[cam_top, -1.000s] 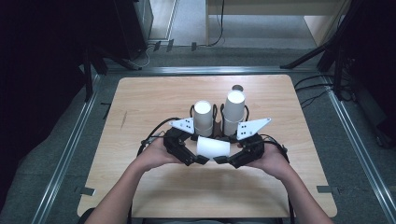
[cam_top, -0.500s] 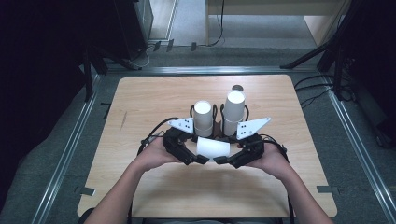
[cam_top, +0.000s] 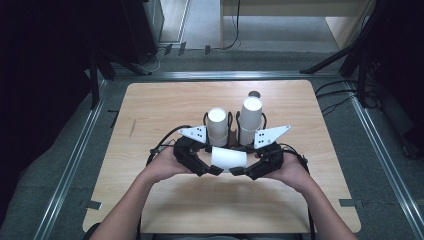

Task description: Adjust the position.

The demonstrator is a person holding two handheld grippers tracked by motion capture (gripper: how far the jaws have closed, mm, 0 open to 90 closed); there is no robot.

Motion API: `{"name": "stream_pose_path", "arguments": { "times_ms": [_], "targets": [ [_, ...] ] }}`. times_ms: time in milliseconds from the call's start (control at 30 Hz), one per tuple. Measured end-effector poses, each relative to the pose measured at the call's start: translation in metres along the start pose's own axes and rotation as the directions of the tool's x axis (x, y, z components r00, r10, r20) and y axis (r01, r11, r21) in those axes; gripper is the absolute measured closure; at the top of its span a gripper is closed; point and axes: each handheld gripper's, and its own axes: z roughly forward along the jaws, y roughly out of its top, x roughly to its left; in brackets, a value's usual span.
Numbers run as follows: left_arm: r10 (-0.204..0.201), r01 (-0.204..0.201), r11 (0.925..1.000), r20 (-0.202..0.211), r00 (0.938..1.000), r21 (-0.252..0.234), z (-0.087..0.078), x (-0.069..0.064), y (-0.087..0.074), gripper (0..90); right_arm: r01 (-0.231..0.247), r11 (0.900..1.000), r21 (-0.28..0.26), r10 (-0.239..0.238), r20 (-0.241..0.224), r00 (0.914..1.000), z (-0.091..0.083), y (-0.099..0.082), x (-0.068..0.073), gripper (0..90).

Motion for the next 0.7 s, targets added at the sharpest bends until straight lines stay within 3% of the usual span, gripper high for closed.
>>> {"name": "stream_pose_path", "arguments": {
  "times_ms": [133,433,567,700],
  "targets": [
    [0.008,-0.007,0.9998,-0.021,0.9998,0.020,-0.003,0.000,0.001,23.3,-0.020,0.9998,0.009,0.020,-0.003,0.9998,0.000,0.001,-0.001,27.9],
    [0.017,-0.013,0.9986,-0.068,0.9976,0.051,-0.015,0.001,0.007,23.2,-0.017,0.9981,0.059,0.014,0.042,0.9990,0.004,-0.001,-0.001,21.5],
    [0.035,-0.026,0.9940,-0.079,0.9963,0.106,-0.016,0.002,0.011,23.2,-0.017,0.9970,0.076,0.013,0.060,0.9981,0.006,-0.003,-0.002,21.4],
    [0.073,-0.054,0.9830,-0.101,0.9922,0.176,-0.013,0.000,0.016,23.1,-0.014,0.9955,0.094,0.009,0.059,0.9982,0.008,-0.004,-0.001,21.4]
  ]
}}
